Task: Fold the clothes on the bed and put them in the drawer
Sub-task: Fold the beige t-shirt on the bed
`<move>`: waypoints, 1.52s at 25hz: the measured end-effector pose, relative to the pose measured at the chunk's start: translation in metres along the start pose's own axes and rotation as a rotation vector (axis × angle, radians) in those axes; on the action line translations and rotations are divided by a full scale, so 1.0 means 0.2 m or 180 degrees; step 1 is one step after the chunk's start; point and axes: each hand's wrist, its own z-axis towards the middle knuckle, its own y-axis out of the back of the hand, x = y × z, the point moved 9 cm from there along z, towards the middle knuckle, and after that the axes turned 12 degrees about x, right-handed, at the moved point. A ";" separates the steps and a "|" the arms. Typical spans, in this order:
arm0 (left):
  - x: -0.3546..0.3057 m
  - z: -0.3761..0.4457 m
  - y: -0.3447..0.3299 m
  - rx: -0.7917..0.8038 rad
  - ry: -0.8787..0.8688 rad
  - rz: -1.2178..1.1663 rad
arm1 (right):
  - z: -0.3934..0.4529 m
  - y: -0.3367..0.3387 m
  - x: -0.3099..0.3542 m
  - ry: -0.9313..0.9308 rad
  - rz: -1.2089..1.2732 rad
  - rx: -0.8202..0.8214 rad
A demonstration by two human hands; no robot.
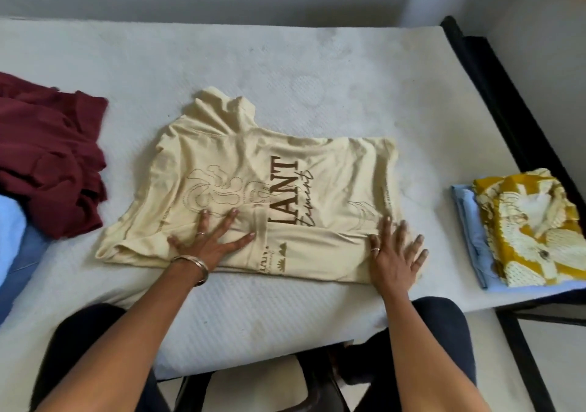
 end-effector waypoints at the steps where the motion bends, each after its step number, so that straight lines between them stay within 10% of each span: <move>1: -0.02 -0.02 0.00 -0.0065 0.0071 0.0099 | 0.00 0.06 -0.07 -0.0364 0.0306 -0.0162; 3: -0.09 -0.06 0.04 -0.0264 0.0180 0.0185 | 0.01 0.15 -0.05 -0.0460 0.0595 -0.0397; 6: -0.19 -0.06 0.15 -0.0304 0.0357 0.0128 | 0.01 0.12 0.38 0.0949 0.0154 -0.0306; 11: -0.29 0.12 0.76 -0.1845 -0.0197 -0.0326 | 0.21 0.03 0.94 0.2111 -0.0237 0.0144; 16: -0.29 0.59 1.13 -0.1161 -0.0588 0.1197 | 0.75 0.40 0.95 0.1446 -0.0435 -0.0091; 24: -0.09 0.62 1.29 -0.0664 0.0688 0.3051 | 0.89 0.62 0.85 0.1305 -0.2049 -0.0261; 31: 0.17 0.18 1.18 -0.0684 0.0568 0.1584 | 0.37 0.70 0.57 0.1495 -0.1505 -0.1318; 38: 0.11 -0.17 0.62 -0.0535 0.0116 0.0765 | -0.02 0.44 0.17 0.0627 -0.0877 -0.0999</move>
